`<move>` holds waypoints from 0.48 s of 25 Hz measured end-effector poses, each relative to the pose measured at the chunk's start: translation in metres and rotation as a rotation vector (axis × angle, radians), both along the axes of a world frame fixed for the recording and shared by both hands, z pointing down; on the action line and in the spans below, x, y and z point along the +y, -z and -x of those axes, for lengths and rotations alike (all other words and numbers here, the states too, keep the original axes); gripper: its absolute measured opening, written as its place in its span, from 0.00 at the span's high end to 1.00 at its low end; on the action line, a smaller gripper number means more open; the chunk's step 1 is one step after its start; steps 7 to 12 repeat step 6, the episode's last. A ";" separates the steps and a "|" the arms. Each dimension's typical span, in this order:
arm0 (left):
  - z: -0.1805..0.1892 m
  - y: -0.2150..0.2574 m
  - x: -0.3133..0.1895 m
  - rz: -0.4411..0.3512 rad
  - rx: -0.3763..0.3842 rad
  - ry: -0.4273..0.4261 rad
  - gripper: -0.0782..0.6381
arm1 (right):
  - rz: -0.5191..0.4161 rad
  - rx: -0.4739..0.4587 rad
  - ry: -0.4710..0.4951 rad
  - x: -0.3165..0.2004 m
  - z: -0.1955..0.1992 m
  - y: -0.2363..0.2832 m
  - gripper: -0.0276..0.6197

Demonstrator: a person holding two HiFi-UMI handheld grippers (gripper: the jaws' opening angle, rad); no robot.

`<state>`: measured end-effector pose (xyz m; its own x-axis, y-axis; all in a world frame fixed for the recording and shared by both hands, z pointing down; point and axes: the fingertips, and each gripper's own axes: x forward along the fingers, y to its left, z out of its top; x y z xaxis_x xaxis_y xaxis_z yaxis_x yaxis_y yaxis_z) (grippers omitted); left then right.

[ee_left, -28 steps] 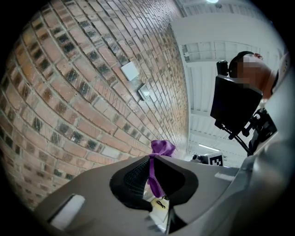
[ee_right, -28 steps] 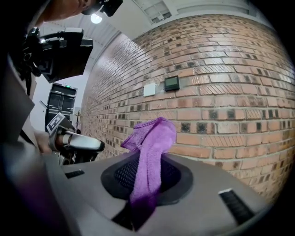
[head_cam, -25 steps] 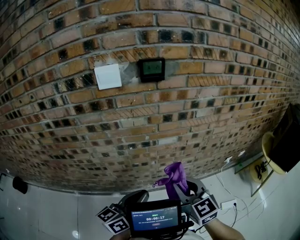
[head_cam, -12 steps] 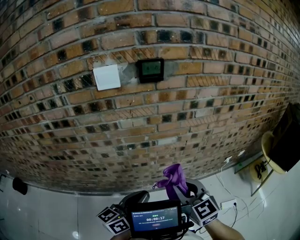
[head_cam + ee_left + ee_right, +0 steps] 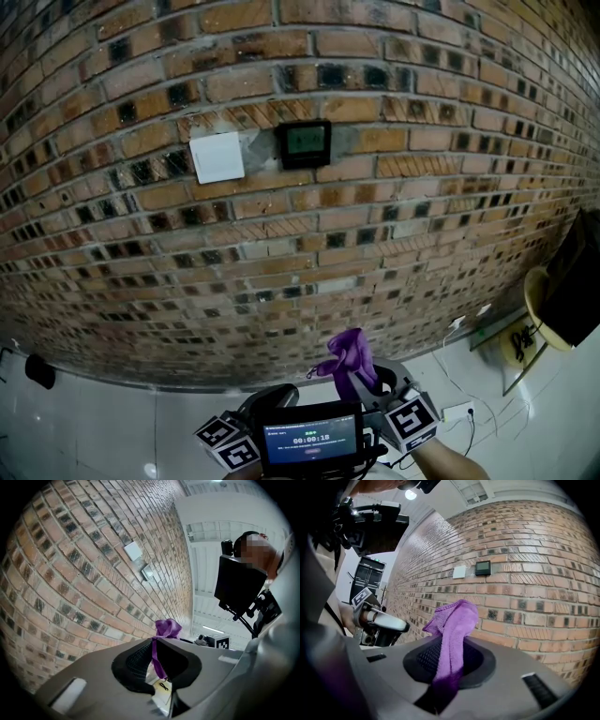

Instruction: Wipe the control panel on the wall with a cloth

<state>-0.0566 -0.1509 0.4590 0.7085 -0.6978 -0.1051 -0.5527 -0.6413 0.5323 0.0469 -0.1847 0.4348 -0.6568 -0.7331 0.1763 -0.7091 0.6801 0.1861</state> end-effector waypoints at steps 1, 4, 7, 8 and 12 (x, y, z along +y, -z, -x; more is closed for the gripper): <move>0.000 -0.001 0.000 0.003 -0.001 0.000 0.85 | 0.000 0.000 0.001 0.000 0.000 0.000 0.83; -0.001 -0.002 0.001 0.008 -0.002 -0.001 0.85 | 0.001 -0.001 0.004 0.000 0.000 -0.001 0.83; -0.002 -0.004 0.001 0.010 -0.002 -0.003 0.85 | 0.001 -0.001 0.006 0.001 0.000 -0.002 0.83; -0.002 -0.004 0.001 0.010 -0.002 -0.003 0.85 | 0.001 -0.001 0.006 0.001 0.000 -0.002 0.83; -0.002 -0.004 0.001 0.010 -0.002 -0.003 0.85 | 0.001 -0.001 0.006 0.001 0.000 -0.002 0.83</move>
